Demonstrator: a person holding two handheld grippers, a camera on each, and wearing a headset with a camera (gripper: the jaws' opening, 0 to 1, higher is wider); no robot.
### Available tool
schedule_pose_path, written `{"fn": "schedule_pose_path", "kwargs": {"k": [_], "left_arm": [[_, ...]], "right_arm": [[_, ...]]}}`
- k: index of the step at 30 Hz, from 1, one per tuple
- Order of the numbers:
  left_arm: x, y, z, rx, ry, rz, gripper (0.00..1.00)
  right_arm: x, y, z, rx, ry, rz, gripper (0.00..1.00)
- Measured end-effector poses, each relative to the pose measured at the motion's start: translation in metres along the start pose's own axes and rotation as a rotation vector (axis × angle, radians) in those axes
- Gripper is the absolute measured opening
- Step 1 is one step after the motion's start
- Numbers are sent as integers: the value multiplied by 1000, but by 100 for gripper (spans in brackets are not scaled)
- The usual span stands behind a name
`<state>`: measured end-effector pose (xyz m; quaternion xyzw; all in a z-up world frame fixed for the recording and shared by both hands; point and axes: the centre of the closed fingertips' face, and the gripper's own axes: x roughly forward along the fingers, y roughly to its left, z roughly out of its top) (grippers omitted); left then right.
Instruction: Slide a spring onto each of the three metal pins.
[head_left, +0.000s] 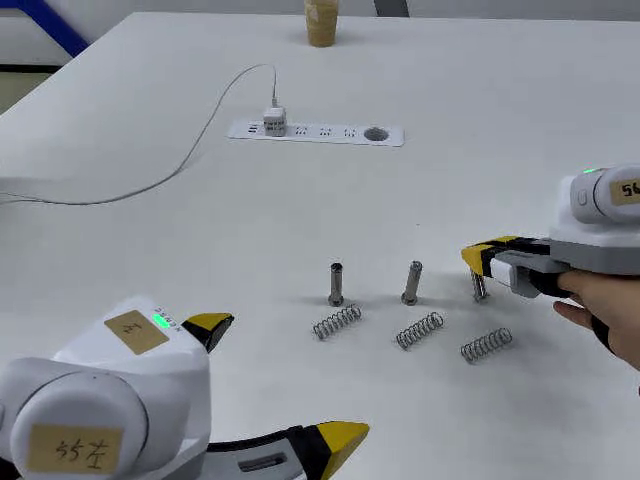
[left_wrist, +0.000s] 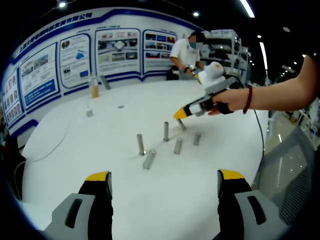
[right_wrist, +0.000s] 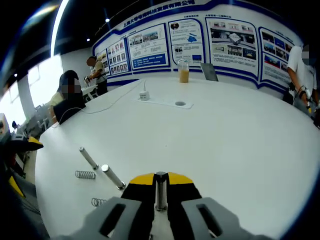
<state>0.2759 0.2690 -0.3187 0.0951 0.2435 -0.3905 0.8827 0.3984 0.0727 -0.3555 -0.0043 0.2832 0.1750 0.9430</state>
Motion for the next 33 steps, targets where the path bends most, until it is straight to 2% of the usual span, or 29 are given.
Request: {"fn": "schedule_pose_path", "kwargs": {"k": [19, 33], "left_arm": [[-4, -2, 4, 16, -13, -5, 86], [-6, -2, 7, 25, -19, -3, 85]], "right_arm": [[-23, 4, -8, -27, 28, -29, 9], [-27, 4, -13, -36, 51, -45, 9]]}}
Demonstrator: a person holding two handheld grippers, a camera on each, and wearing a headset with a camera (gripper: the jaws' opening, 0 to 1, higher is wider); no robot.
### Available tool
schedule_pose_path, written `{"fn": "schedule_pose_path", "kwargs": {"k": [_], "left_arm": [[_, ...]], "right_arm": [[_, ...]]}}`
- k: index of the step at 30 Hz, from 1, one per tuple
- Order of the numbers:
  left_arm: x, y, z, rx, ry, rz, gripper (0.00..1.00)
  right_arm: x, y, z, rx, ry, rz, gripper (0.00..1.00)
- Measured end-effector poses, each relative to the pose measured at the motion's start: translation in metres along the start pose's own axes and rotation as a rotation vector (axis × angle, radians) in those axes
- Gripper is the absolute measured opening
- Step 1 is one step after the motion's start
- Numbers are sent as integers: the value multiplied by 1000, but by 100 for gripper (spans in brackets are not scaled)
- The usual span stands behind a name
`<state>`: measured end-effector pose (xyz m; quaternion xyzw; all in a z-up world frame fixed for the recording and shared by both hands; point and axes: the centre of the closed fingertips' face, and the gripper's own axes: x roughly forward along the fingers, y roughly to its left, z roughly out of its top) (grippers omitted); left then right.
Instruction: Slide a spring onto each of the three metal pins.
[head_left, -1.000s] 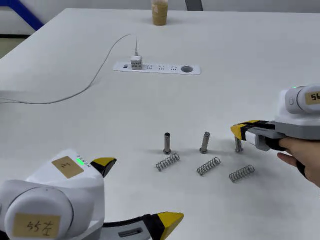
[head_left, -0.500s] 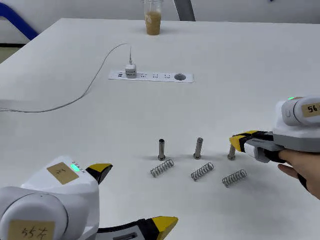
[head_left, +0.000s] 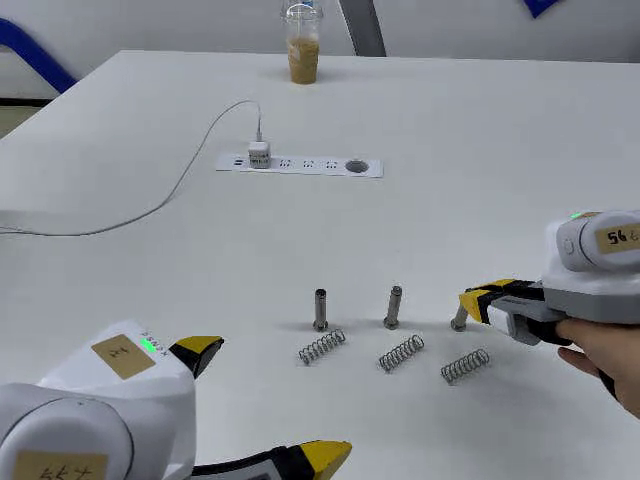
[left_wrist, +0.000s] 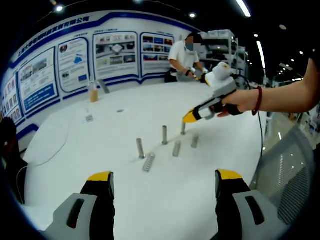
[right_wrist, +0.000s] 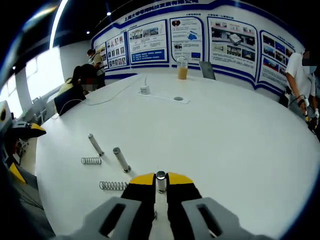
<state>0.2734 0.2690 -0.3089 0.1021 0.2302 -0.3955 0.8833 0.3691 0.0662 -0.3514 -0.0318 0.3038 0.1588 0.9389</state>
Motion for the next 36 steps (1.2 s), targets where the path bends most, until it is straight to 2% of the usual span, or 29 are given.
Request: {"fn": "schedule_pose_path", "kwargs": {"k": [10, 17, 21, 25, 36], "left_arm": [[0, 2, 0, -1, 0, 5, 84], [0, 2, 0, -1, 4, 5, 84], [-1, 2, -1, 0, 7, 6, 83], [-1, 3, -1, -1, 7, 9, 83], [3, 12, -1, 2, 13, 24, 79]], "right_arm": [[0, -1, 0, 38, 10, 0, 9], [2, -3, 0, 38, 14, -9, 10], [0, -5, -1, 49, 12, -9, 17], [-5, -4, 0, 49, 2, -9, 20], [-26, 5, 5, 58, -45, 32, 32]]}}
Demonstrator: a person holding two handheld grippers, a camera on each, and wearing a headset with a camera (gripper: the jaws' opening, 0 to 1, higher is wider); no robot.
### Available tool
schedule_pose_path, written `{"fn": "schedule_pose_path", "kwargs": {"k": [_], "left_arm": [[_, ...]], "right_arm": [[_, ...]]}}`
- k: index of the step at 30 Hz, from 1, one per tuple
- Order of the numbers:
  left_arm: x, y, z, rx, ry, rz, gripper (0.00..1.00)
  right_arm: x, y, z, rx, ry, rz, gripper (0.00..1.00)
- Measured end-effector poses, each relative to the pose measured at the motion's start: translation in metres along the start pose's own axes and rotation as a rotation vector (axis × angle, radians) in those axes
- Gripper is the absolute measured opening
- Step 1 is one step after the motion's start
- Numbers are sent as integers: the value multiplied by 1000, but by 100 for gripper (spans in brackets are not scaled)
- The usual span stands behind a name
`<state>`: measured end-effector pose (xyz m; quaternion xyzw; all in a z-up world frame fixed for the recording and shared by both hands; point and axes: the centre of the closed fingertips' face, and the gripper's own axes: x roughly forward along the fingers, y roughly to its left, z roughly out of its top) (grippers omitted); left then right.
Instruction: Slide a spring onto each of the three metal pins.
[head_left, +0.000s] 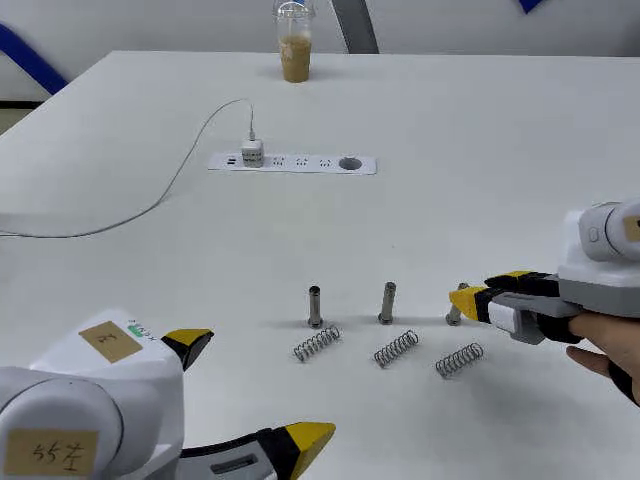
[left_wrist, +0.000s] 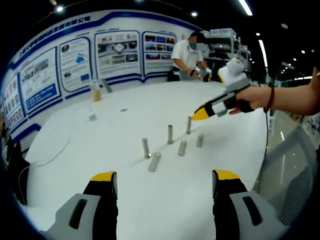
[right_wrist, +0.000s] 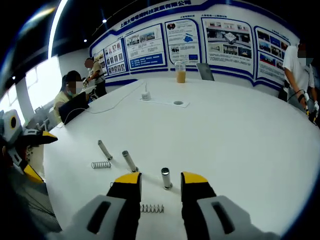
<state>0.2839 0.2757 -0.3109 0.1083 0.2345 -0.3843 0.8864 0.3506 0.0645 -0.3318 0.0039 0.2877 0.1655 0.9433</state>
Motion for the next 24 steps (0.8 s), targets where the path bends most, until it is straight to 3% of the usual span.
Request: {"fn": "schedule_pose_path", "kwargs": {"k": [13, 24], "left_arm": [[14, 16, 0, 30, 14, 6, 69], [37, 20, -5, 54, 30, -42, 63]], "right_arm": [[-20, 20, 0, -17, -60, 101, 48], [-30, 33, -5, -16, -98, 172, 54]]}}
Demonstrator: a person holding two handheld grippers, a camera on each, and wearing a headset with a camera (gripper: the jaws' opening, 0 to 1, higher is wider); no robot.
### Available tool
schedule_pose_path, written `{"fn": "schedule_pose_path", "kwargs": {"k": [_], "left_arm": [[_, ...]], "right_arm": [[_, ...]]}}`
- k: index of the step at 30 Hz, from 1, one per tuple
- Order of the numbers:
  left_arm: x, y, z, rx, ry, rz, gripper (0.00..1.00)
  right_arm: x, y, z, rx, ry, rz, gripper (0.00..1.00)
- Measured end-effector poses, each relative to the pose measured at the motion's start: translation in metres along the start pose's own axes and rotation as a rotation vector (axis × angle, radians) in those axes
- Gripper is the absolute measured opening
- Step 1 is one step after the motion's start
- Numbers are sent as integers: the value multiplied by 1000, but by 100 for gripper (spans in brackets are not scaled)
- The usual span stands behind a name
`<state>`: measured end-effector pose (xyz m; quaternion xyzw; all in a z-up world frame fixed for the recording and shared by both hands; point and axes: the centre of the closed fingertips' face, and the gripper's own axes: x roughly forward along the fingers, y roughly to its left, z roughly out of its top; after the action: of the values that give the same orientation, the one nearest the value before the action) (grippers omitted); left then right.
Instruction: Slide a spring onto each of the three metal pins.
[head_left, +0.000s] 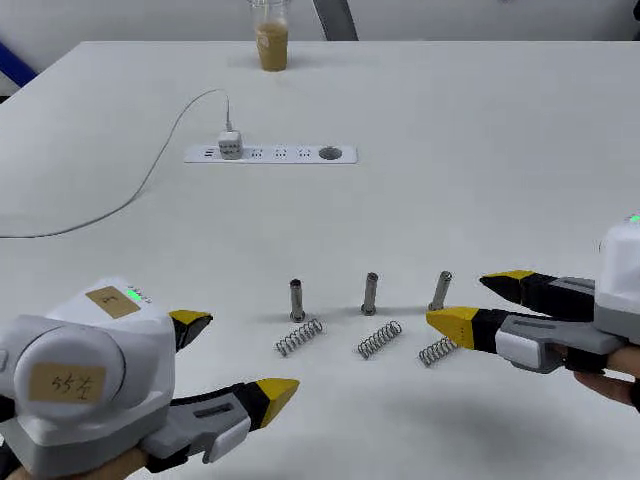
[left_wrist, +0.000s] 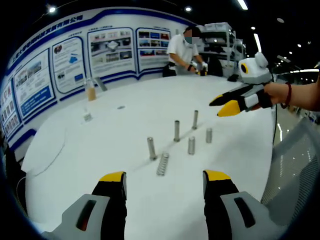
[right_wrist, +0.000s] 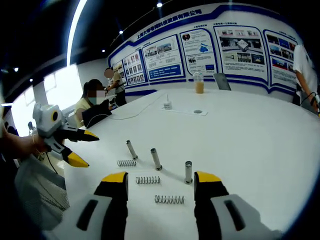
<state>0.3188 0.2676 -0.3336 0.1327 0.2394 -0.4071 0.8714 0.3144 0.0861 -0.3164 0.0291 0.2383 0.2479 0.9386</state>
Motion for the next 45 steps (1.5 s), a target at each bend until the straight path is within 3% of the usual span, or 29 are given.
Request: {"fn": "schedule_pose_path", "kwargs": {"k": [4, 9, 13, 25, 29, 45], "left_arm": [[11, 2, 0, 9, -11, -22, 61], [24, 5, -4, 43, 7, -38, 59], [33, 8, -3, 29, -16, -45, 57], [55, 11, -18, 57, 50, -74, 43], [61, 9, -22, 41, 63, -97, 37], [76, 3, -27, 79, 86, -143, 20]], "right_arm": [[-1, 5, -2, -1, -12, 24, 55], [-2, 11, -3, 8, -34, 44, 60], [-1, 12, -9, 18, -19, 49, 60], [-2, 23, -19, 25, 1, 74, 69], [-3, 24, -22, 27, 9, 73, 70], [-4, 22, -33, 74, 33, 47, 66]]}}
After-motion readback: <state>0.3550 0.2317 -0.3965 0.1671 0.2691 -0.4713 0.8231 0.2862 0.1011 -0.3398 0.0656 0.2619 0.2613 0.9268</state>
